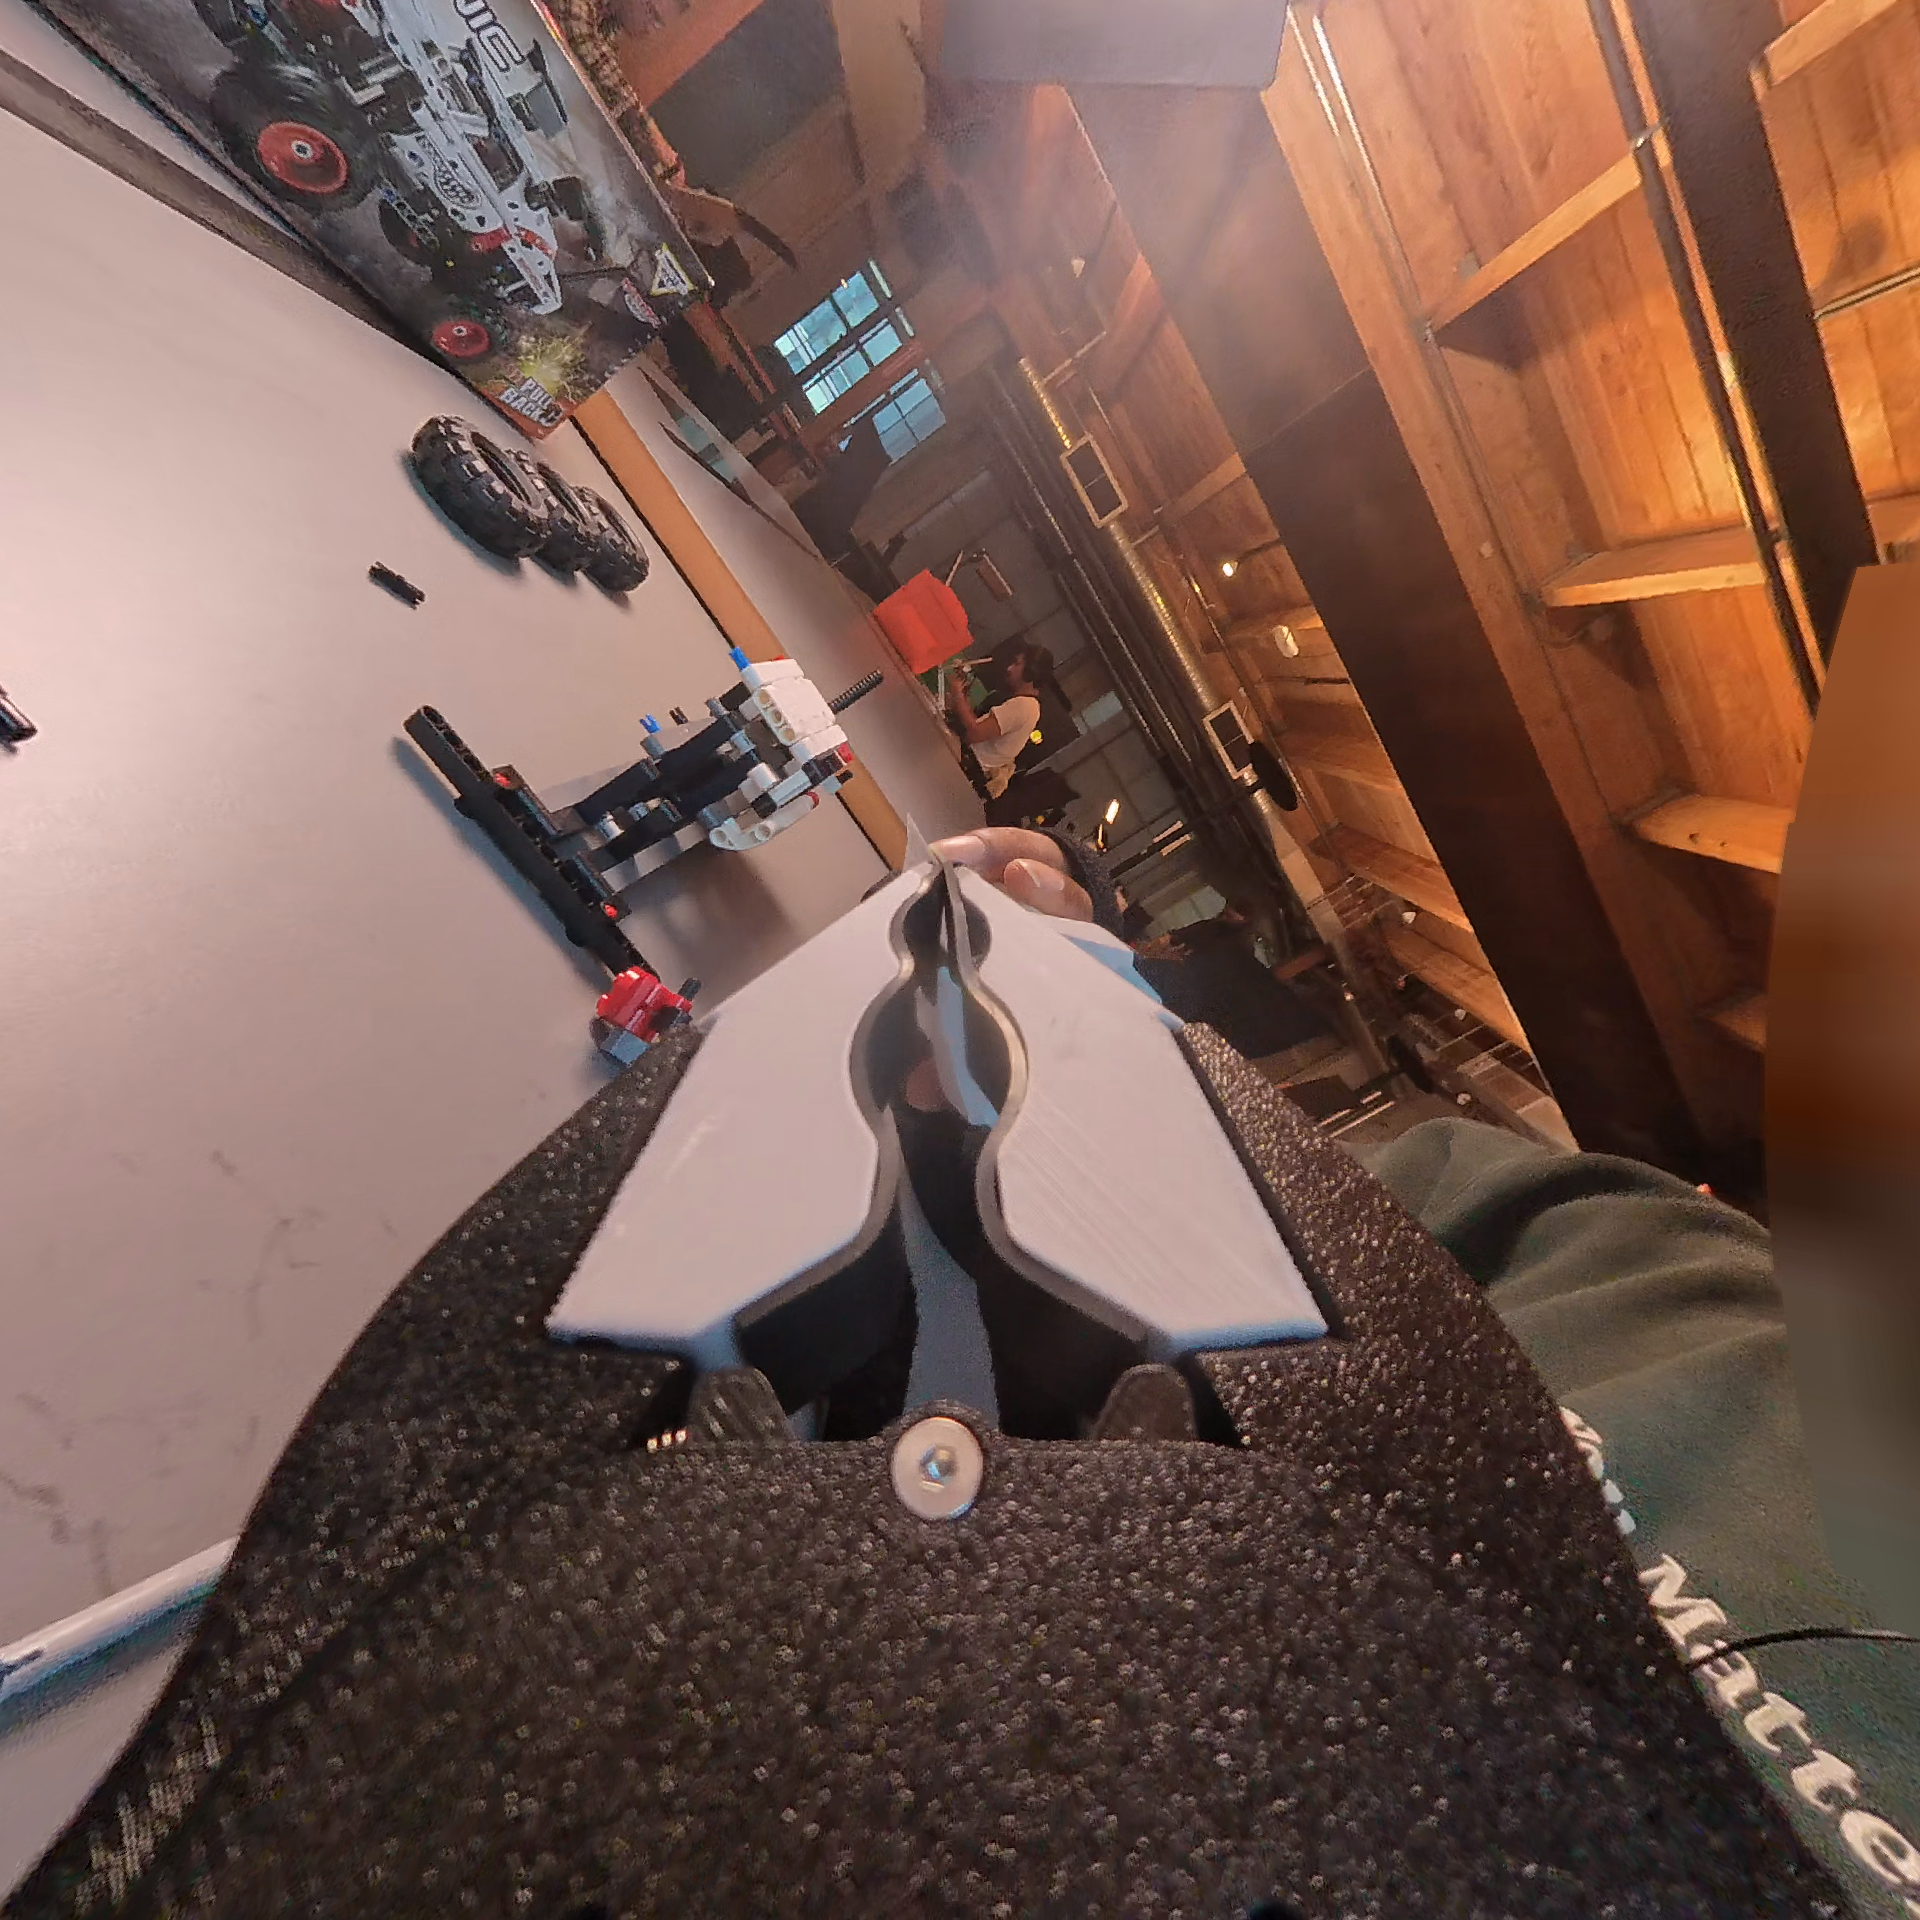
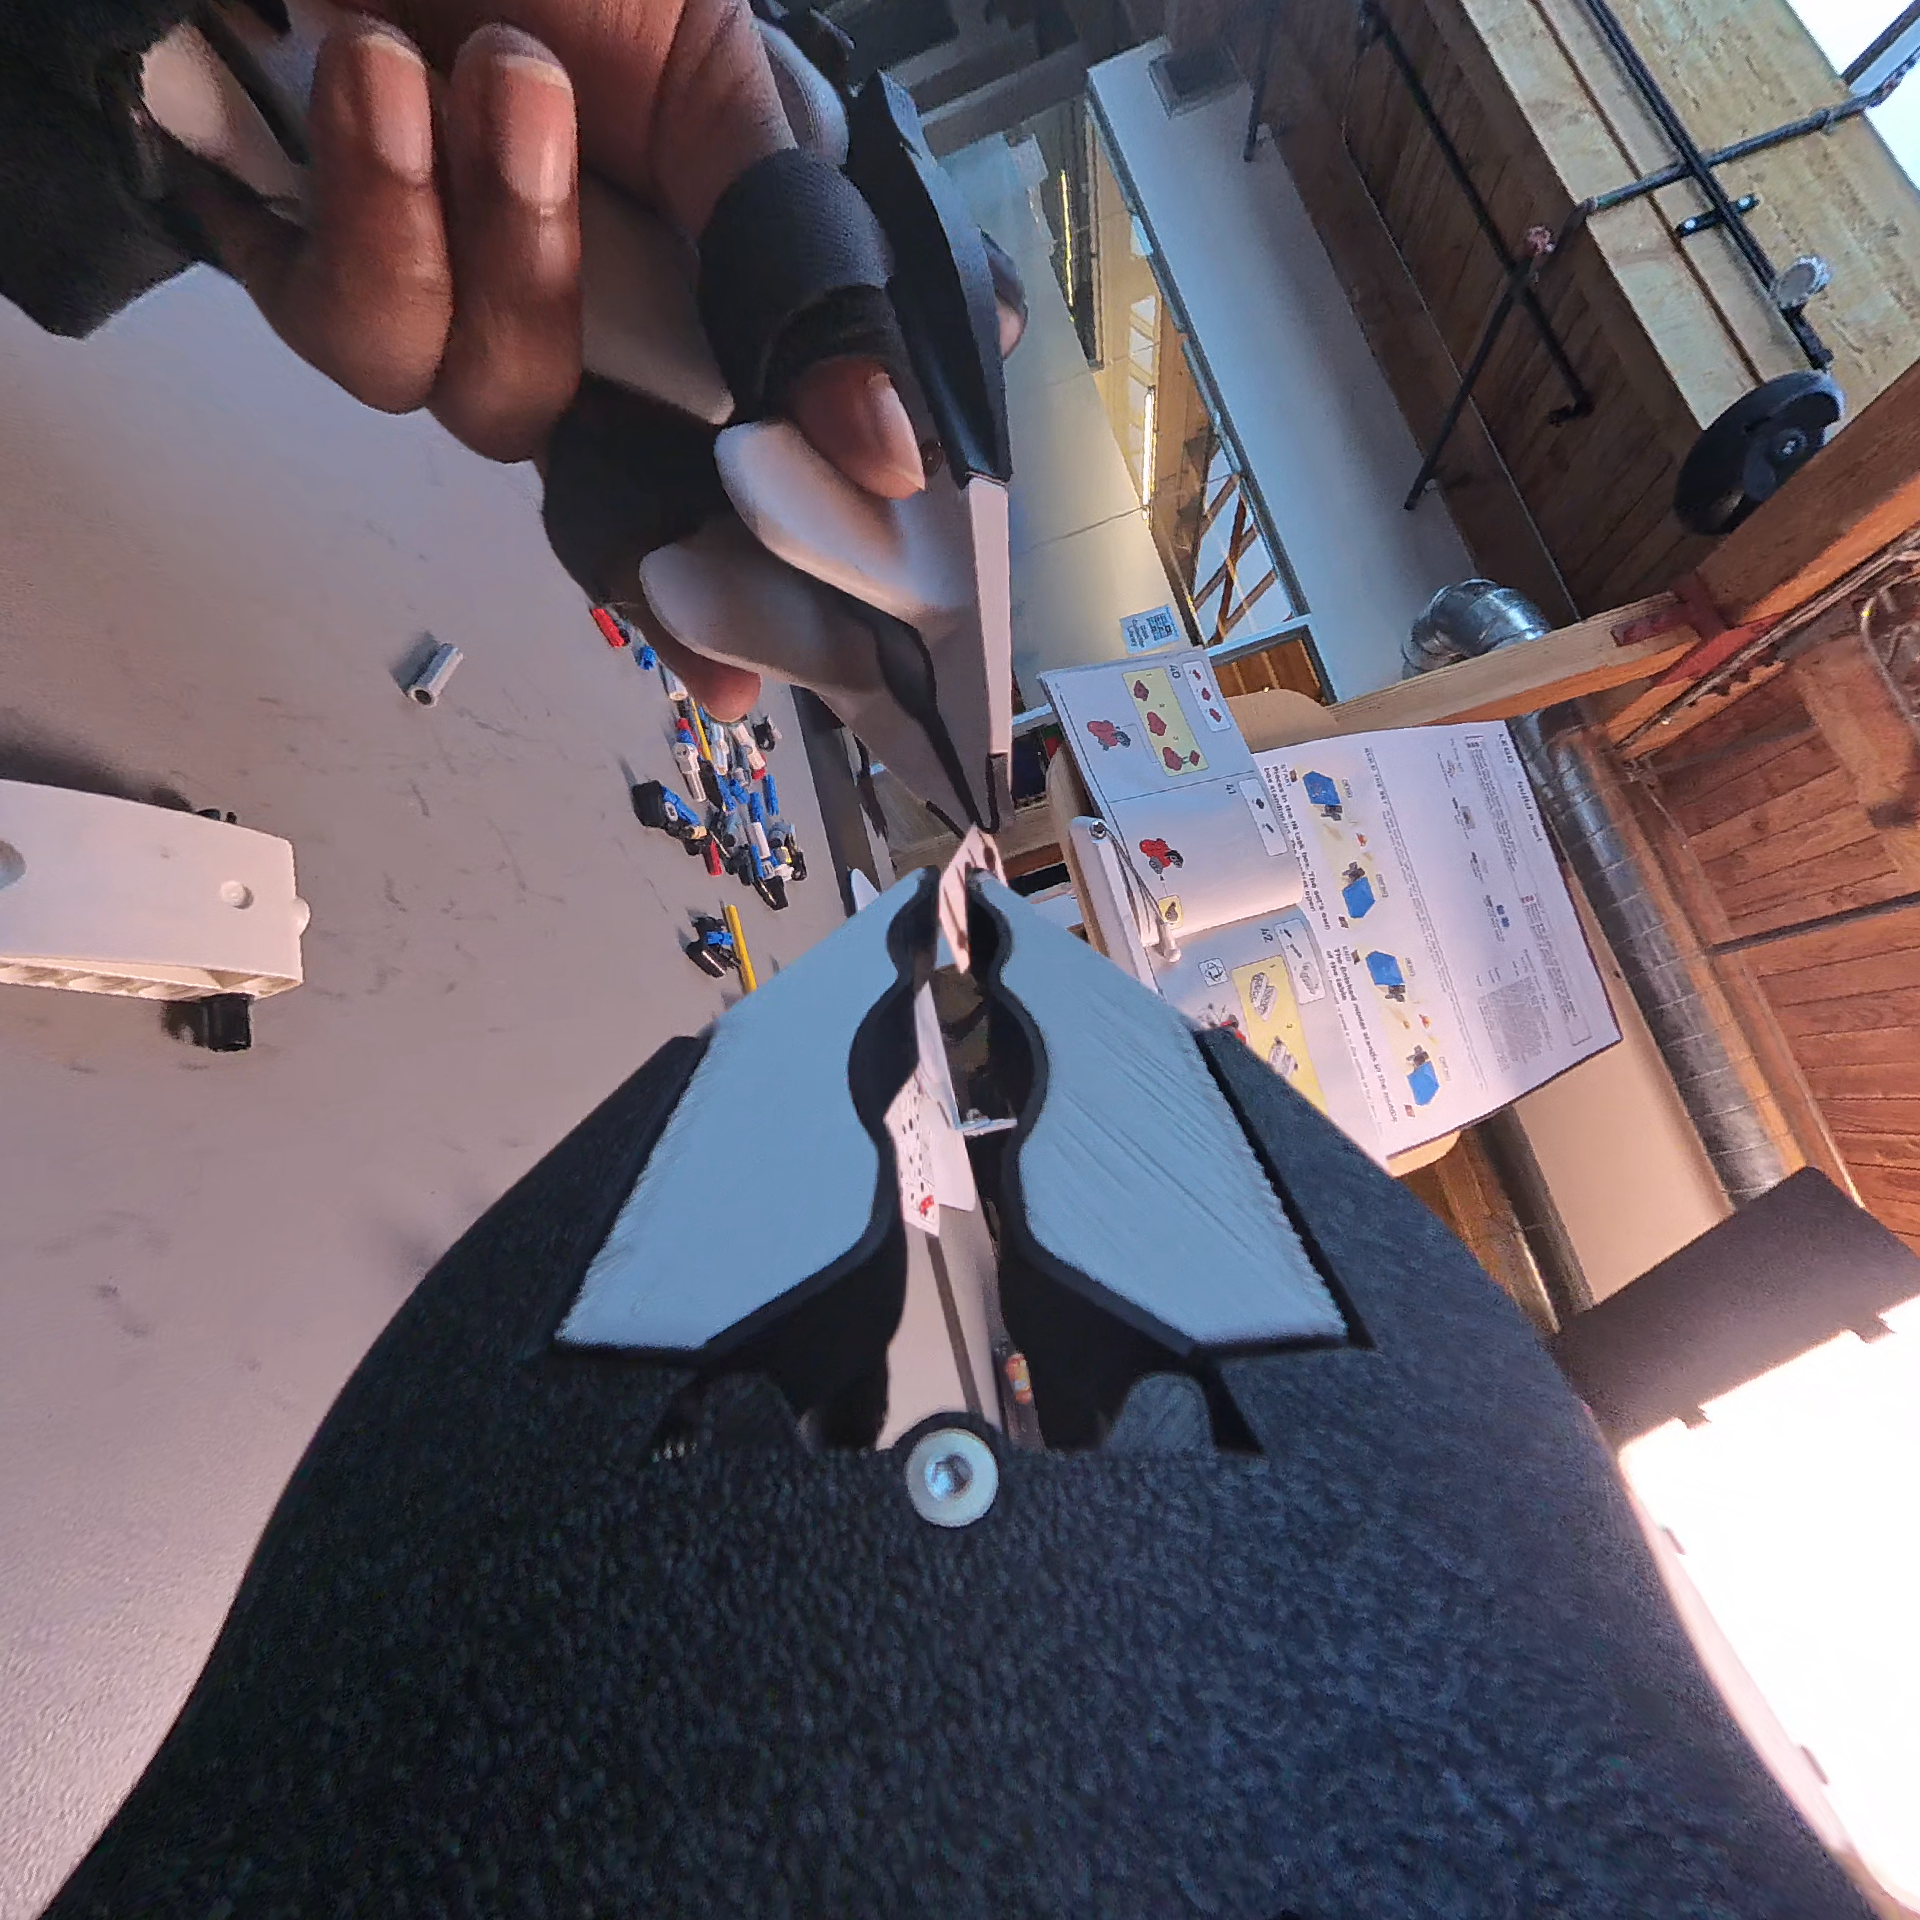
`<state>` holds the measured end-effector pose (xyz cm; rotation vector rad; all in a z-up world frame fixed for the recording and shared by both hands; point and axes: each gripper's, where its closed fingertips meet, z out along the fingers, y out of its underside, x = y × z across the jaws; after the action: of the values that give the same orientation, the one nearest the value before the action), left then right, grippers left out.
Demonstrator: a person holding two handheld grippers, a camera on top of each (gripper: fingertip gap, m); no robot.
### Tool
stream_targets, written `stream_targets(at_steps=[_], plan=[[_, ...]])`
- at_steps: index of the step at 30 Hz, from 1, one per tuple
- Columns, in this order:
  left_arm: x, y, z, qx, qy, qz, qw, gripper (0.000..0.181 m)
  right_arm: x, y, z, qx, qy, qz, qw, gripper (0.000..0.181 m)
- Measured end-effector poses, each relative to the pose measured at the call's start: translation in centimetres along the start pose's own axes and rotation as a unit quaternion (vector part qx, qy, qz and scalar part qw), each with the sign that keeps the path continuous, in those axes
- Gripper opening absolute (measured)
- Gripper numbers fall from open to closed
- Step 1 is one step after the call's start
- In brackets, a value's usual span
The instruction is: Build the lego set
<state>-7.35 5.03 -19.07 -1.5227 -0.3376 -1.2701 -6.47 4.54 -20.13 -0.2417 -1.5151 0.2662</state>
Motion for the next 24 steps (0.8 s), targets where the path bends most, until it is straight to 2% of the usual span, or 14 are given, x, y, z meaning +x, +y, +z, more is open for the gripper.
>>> stream_targets(at_steps=[3, 6, 9, 11, 14, 15, 17, 19, 24], plan=[[-0.1, 0.4, 0.0, -0.027, -0.018, 0.044, 0.998, 0.0, -0.3, -0.5, 0.0, 0.012, -0.019, 0.031, 0.999, 0.016], [-0.4, 0.5, -0.2, -0.055, -0.043, 0.105, 0.992, 0.0, -1.4, -0.9, -0.2, 0.024, -0.072, 0.086, 0.993, 0.041], [0.3, 0.2, -0.7, -0.076, -0.035, 0.129, 0.988, 0.0, -1.2, -1.4, -0.5, 0.041, -0.091, 0.159, 0.982, 0.043], [0.8, 0.9, -1.0, -0.112, -0.023, 0.146, 0.983, 0.0, -0.5, -1.7, -0.7, 0.058, -0.125, 0.281, 0.95, 0.038], [0.6, 2.3, -1.6, -0.167, -0.033, 0.181, 0.969, 0.0, -0.6, -1.8, -1.4, 0.072, -0.219, 0.456, 0.86, 0.027], [0.6, 2.7, -1.7, -0.181, -0.033, 0.187, 0.965, 0.0, -1.0, -1.8, -1.7, 0.071, -0.256, 0.495, 0.828, 0.026], [0.6, 3.2, -1.8, -0.199, -0.032, 0.196, 0.96, 0.0, -2.0, -1.6, -2.0, 0.058, -0.306, 0.541, 0.781, 0.025], [0.4, 3.8, -1.8, -0.217, -0.036, 0.206, 0.954, 0.0, -2.5, -1.4, -2.0, 0.049, -0.323, 0.565, 0.758, 0.021], [0.1, 4.9, -1.8, -0.244, -0.04, 0.216, 0.944, 0.0, -2.4, -1.6, -2.1, 0.051, -0.337, 0.59, 0.732, 0.013]])
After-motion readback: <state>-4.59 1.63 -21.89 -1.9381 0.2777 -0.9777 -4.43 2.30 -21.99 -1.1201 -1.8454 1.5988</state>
